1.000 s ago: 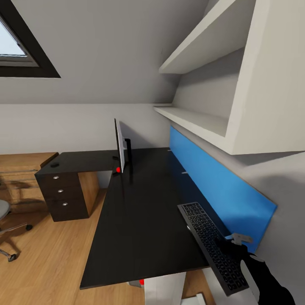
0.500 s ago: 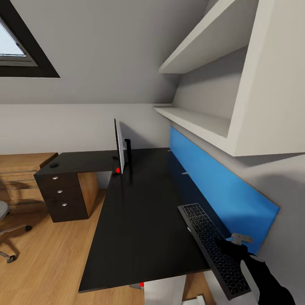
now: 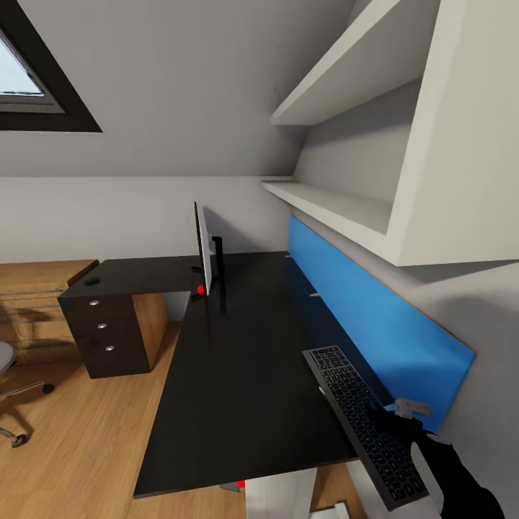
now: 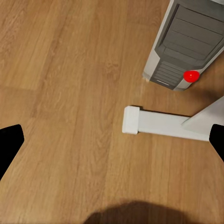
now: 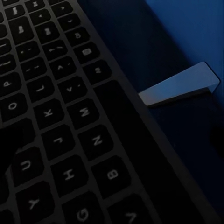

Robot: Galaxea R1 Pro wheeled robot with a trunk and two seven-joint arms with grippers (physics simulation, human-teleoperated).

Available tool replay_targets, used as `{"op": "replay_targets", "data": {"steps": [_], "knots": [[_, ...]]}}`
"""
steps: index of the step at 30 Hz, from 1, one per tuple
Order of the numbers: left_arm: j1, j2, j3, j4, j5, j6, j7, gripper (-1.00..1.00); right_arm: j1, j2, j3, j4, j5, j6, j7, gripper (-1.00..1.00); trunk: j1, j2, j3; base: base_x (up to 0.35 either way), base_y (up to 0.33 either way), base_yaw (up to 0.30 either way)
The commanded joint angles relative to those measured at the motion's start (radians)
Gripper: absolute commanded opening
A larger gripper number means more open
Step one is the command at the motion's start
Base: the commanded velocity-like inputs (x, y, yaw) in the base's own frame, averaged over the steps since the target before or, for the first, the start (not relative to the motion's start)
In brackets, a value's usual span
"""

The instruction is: In the bedroom, organize the workspace by keeping the computer under the desk, ensuring the monitor is on the desk, placing the keyboard on the desk next to the monitor, placing the mouse on the desk next to the keyboard, moving the folder from the swivel chair onto the desk next to the mouse, stacking the notebook on top of the folder with the pen on top of the notebook, and positioning the swivel chair next to the desk.

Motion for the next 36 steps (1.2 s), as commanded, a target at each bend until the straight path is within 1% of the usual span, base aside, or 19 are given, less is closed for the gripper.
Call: {"op": "replay_targets", "data": {"steps": [1,24,36], "knots": [[-0.001,0.0,0.003,0.0,-0.004,-0.003,0.004,1.0,0.0,-0.001,-0.002,-0.001,-0.008,0.013,0.004,1.0,0.0,-0.001,-0.001,0.0,0.0,0.0],[-0.001,0.0,0.003,0.0,-0.004,-0.003,0.004,1.0,-0.002,-0.005,-0.002,-0.001,-0.011,0.028,0.007,1.0,0.0,-0.001,-0.001,0.0,0.0,0.0],[-0.001,0.0,0.004,0.0,-0.004,-0.003,0.004,1.0,-0.003,-0.005,-0.002,-0.001,-0.01,0.028,0.007,1.0,0.046,-0.085,-0.039,0.0,0.0,0.0]]}}
